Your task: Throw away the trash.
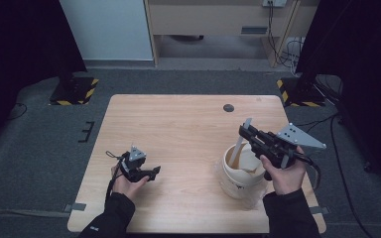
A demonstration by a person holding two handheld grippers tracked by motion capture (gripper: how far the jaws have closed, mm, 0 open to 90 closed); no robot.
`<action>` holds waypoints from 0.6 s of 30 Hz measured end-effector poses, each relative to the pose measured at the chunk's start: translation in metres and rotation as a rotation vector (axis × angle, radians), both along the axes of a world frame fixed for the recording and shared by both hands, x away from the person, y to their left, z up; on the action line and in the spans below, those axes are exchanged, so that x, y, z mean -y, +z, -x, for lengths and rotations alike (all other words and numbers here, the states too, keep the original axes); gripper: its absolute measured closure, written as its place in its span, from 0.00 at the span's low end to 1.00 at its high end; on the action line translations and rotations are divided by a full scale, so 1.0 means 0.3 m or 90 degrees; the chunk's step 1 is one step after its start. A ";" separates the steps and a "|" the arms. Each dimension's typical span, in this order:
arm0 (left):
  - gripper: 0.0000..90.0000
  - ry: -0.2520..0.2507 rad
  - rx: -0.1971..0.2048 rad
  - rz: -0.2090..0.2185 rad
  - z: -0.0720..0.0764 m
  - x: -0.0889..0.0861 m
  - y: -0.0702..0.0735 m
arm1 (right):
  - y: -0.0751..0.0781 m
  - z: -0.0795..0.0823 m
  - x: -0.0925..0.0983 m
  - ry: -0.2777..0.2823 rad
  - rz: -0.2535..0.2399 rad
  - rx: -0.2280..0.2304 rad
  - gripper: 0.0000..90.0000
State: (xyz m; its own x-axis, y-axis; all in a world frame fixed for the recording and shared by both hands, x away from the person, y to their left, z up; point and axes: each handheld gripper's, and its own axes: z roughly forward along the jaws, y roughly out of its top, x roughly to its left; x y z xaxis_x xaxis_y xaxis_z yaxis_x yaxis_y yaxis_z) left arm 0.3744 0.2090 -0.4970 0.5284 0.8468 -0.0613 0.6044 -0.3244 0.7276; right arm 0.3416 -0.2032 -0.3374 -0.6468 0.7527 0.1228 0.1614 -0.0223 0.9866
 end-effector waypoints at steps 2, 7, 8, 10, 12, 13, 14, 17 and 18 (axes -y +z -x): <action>0.31 -0.001 0.000 0.001 0.000 0.000 0.000 | -0.003 -0.005 0.005 -0.003 -0.002 -0.004 0.87; 0.31 -0.001 -0.001 0.001 -0.001 -0.001 -0.001 | 0.005 -0.006 0.019 -0.007 -0.018 -0.003 0.80; 0.31 -0.001 -0.002 0.001 -0.001 0.000 0.000 | 0.009 -0.005 0.026 -0.011 -0.022 -0.001 0.77; 0.31 -0.001 -0.002 0.001 -0.001 0.000 0.000 | 0.011 -0.005 0.029 -0.014 -0.027 0.000 0.74; 0.31 -0.001 -0.003 0.001 -0.001 -0.001 -0.001 | 0.018 -0.007 0.043 -0.023 -0.039 0.005 0.70; 0.31 -0.001 -0.003 0.001 -0.001 -0.001 -0.001 | 0.022 -0.010 0.053 -0.029 -0.048 0.009 0.65; 0.31 0.000 -0.004 0.002 -0.002 -0.004 -0.001 | 0.023 -0.018 0.075 -0.045 -0.060 0.015 0.56; 0.31 0.002 -0.007 0.005 -0.003 -0.007 -0.001 | 0.016 -0.030 0.098 -0.068 -0.070 0.014 0.49; 0.31 0.004 -0.008 0.007 -0.003 -0.009 -0.002 | 0.006 -0.039 0.113 -0.078 -0.070 0.011 0.47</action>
